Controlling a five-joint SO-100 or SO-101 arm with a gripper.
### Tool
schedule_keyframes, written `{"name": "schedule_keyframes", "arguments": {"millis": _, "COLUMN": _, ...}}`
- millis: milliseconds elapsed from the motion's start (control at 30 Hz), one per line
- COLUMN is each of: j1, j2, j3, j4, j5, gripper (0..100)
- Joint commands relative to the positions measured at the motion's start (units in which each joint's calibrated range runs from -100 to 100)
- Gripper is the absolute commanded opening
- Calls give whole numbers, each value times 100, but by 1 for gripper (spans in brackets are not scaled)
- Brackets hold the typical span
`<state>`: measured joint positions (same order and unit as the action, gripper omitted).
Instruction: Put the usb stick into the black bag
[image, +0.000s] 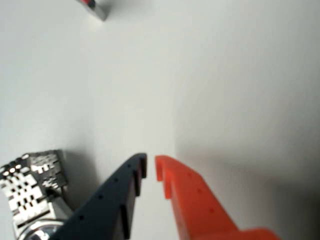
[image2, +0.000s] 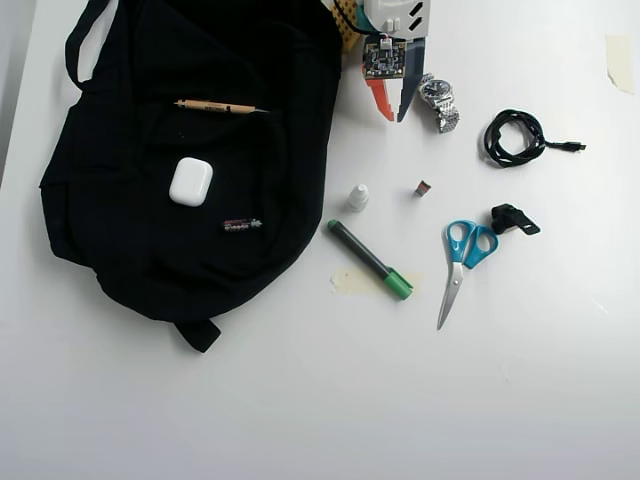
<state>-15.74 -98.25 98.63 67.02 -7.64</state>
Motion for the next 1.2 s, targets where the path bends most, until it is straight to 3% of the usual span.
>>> {"name": "schedule_keyframes", "arguments": {"millis": 0, "j1": 86, "j2": -117, "j3": 65, "j4": -182, "j5": 492, "gripper": 2}}
{"name": "schedule_keyframes", "arguments": {"millis": 300, "j1": 63, "j2": -117, "j3": 65, "j4": -303, "j5": 476, "gripper": 2}}
{"name": "schedule_keyframes", "arguments": {"millis": 767, "j1": 123, "j2": -117, "j3": -52, "j4": -1870, "j5": 434, "gripper": 2}}
{"name": "schedule_keyframes", "arguments": {"millis": 1000, "j1": 131, "j2": -59, "j3": -1049, "j4": -888, "j5": 88, "gripper": 2}}
{"name": "schedule_keyframes", "arguments": {"millis": 1167, "j1": 318, "j2": 530, "j3": -1651, "j4": -871, "j5": -54, "gripper": 2}}
